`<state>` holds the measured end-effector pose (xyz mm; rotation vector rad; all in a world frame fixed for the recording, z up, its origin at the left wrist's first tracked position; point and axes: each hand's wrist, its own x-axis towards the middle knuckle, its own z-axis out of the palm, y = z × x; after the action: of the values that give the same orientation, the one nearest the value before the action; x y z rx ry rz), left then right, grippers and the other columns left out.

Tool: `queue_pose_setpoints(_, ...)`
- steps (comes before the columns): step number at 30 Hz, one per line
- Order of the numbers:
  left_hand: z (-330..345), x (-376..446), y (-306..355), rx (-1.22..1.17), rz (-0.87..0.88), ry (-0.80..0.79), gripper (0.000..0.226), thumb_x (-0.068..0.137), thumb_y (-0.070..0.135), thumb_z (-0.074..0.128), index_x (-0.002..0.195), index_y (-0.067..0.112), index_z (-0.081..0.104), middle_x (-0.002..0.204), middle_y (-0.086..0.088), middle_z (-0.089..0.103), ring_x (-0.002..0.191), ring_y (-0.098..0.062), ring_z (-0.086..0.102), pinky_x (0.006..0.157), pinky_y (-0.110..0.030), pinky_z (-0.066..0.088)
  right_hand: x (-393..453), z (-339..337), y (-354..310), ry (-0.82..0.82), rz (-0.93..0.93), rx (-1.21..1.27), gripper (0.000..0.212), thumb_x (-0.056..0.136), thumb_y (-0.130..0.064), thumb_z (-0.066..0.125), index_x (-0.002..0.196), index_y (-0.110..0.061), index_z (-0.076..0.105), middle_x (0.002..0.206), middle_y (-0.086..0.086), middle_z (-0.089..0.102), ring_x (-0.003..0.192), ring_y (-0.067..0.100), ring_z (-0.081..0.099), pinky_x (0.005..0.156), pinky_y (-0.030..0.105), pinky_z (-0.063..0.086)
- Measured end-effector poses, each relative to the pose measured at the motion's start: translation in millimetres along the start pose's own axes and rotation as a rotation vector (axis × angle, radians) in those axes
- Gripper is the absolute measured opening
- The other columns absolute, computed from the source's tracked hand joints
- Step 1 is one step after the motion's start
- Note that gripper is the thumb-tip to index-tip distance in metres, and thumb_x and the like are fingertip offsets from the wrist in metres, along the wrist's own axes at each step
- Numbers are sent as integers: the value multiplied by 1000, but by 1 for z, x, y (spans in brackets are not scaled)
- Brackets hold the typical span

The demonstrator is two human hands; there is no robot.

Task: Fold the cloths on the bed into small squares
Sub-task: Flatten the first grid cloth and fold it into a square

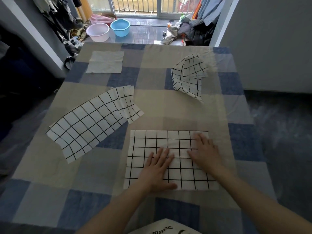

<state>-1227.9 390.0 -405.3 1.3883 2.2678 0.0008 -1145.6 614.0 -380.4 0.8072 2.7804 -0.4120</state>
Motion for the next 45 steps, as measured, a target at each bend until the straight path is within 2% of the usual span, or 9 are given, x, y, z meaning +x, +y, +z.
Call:
queue_pose_setpoints(6, -13, -1, 5, -57, -20, 30, 75, 95, 64, 21, 150, 34, -19, 155, 5, -34, 140, -16, -36, 118, -46, -15, 48, -34, 11, -49, 139, -35, 54, 75, -54, 64, 117, -23, 50, 131, 10, 38, 122, 30, 33, 97, 43, 36)
queue_pose_setpoints(11, -11, -13, 5, -21, -95, 229, 66, 86, 36, 23, 151, 20, 19, 162, -6, 12, 149, -27, 5, 119, -48, 7, 55, -45, 11, -24, 112, 401, 20, 78, -23, 72, 85, -18, 54, 89, 3, 59, 85, 22, 55, 64, 27, 44)
queue_pose_setpoints(14, -3, -16, 4, -49, -127, 175, 66, 87, 41, 9, 151, 27, 6, 163, -1, 1, 150, -24, -3, 120, -44, -1, 47, -47, 12, -5, 176, 634, 32, 77, -23, 78, 97, -18, 55, 84, -2, 59, 76, 13, 55, 57, 22, 39)
queue_pose_setpoints(17, -4, -15, 3, -48, -148, 150, 71, 84, 45, 3, 153, 29, 2, 163, 3, -6, 149, -20, -9, 115, -38, -12, 41, -43, 17, -123, 206, 580, 27, 76, -28, 79, 93, -16, 63, 78, -4, 59, 76, 15, 55, 56, 22, 38)
queue_pose_setpoints(22, -8, -15, 2, -30, -159, 126, 63, 93, 43, 14, 154, 29, 3, 163, 4, -7, 149, -19, -9, 121, -41, -4, 27, -47, 25, -141, 244, 616, 28, 81, -23, 74, 101, -5, 68, 89, 7, 67, 78, 17, 58, 62, 26, 43)
queue_pose_setpoints(28, -13, -14, 1, -50, -156, 91, 61, 100, 38, 33, 154, 30, 4, 163, 5, -5, 149, -18, -9, 121, -41, 0, 7, -63, 26, -176, 182, 781, 36, 88, -40, 65, 117, -20, 60, 112, -1, 64, 106, 19, 58, 94, 38, 48)
queue_pose_setpoints(33, -20, -17, 2, -50, -154, 43, 68, 99, 43, 39, 154, 30, 2, 163, 6, -8, 149, -17, -11, 121, -43, 2, -6, -66, 28, -451, 284, 603, 28, 83, -34, 72, 102, -16, 63, 101, 4, 66, 92, 19, 64, 77, 34, 58)
queue_pose_setpoints(40, -17, -27, 13, -7, -159, 103, 69, 96, 46, 44, 153, 32, 8, 163, 2, -12, 149, -22, -12, 121, -46, 1, -12, -87, 10, -369, 227, 707, 11, 92, -29, 62, 90, -19, 62, 91, 2, 66, 78, 14, 62, 64, 24, 49)
queue_pose_setpoints(45, -9, -33, 17, -21, -178, 107, 61, 98, 38, 39, 152, 33, 10, 163, 1, -11, 149, -24, -9, 121, -46, 4, -12, -90, -10, -302, 146, 757, 40, 89, -37, 63, 102, 0, 60, 92, 15, 66, 78, 22, 62, 72, 35, 54)
